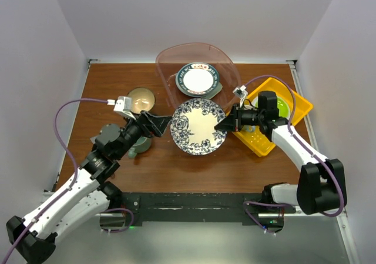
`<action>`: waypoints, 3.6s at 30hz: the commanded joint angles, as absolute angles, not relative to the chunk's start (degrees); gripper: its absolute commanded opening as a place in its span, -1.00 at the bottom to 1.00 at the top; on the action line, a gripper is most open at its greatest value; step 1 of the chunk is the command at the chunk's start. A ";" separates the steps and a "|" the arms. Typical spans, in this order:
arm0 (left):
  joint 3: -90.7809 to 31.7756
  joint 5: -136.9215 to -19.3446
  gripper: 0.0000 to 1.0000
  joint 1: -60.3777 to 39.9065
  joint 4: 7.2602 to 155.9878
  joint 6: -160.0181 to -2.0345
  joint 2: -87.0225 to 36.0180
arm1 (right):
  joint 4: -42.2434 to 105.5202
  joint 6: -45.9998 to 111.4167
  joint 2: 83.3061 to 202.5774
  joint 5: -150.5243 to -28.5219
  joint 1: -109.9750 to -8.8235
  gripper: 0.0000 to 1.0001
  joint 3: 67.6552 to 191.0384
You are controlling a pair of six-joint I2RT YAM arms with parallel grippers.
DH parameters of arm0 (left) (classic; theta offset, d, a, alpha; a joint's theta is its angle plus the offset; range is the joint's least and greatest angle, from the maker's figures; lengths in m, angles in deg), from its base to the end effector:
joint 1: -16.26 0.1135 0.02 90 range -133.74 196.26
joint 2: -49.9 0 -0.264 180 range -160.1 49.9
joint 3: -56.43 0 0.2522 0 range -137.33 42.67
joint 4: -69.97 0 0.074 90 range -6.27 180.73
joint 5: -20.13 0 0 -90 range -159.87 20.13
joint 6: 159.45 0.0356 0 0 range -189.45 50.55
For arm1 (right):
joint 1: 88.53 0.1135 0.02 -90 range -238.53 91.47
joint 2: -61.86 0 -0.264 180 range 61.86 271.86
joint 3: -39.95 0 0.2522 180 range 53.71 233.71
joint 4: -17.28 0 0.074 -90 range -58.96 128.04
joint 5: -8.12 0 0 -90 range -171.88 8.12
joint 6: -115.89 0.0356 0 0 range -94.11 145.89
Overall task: Place the mixed dishes into the plastic bin
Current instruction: Pick up the plate at the center of the board, then place the plate in the plastic bin.
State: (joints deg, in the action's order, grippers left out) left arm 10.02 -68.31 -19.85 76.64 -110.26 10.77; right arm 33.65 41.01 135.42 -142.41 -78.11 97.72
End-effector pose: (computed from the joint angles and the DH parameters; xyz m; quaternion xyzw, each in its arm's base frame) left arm 0.1419 -0.1023 0.3132 -0.0385 0.7023 -0.4346 0.5625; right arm 0.2555 0.0785 0.2494 -0.2125 0.7654 0.5226 0.3098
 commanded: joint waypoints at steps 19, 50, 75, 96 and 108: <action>3.55 -52.03 1.00 -20.03 104.65 -87.11 24.94 | 46.16 38.11 144.82 -138.66 -78.33 -1.00 125.95; 7.42 -52.65 1.00 -20.12 101.75 -86.06 27.67 | 33.68 54.63 164.51 -126.89 -77.45 -1.00 147.05; 7.60 -51.94 1.00 -20.03 101.57 -85.88 28.28 | 32.89 54.72 175.59 -117.48 -76.40 -1.00 152.68; 7.69 -52.12 1.00 -20.03 101.57 -85.79 27.93 | 34.03 52.88 182.18 -112.82 -75.43 -1.00 156.72; 7.69 -52.03 1.00 -20.03 101.48 -85.71 27.58 | 37.02 53.14 185.00 -106.32 -75.34 -1.00 160.77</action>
